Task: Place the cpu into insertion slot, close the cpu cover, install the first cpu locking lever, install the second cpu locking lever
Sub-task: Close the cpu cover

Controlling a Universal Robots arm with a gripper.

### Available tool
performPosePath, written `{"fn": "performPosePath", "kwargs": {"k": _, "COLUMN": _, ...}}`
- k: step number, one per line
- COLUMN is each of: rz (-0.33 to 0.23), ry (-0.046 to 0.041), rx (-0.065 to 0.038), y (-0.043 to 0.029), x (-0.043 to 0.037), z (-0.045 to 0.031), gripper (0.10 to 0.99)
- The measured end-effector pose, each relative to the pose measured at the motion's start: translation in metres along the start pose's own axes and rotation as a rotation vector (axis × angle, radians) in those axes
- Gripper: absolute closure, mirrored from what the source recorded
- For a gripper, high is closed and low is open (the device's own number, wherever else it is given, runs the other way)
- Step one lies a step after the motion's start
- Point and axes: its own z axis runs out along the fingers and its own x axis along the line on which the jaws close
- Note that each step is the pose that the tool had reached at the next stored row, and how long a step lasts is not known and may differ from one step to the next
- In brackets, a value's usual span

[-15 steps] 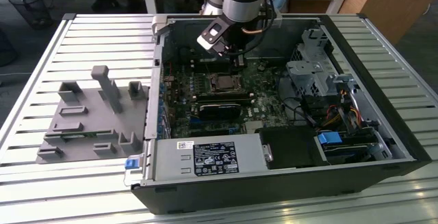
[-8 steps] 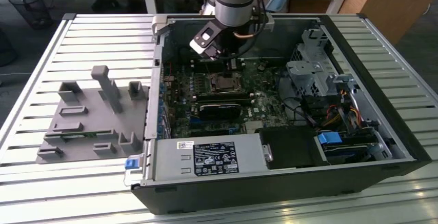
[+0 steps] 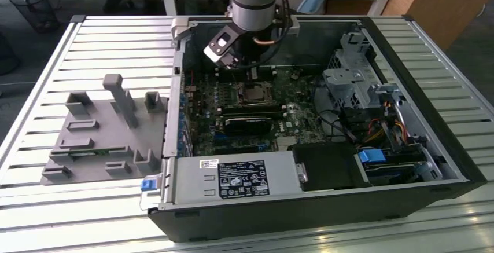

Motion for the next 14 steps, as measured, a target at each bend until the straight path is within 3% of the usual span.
{"fn": "performPosePath", "kwargs": {"k": 5, "rz": 0.000, "ry": 0.0006, "rx": 0.000, "y": -0.0102, "x": 0.0001, "z": 0.0039, "gripper": 0.965}}
{"fn": "performPosePath", "kwargs": {"k": 14, "rz": 0.000, "ry": 0.0006, "rx": 0.000, "y": -0.0106, "x": -0.0001, "z": 0.0113, "gripper": 0.965}}
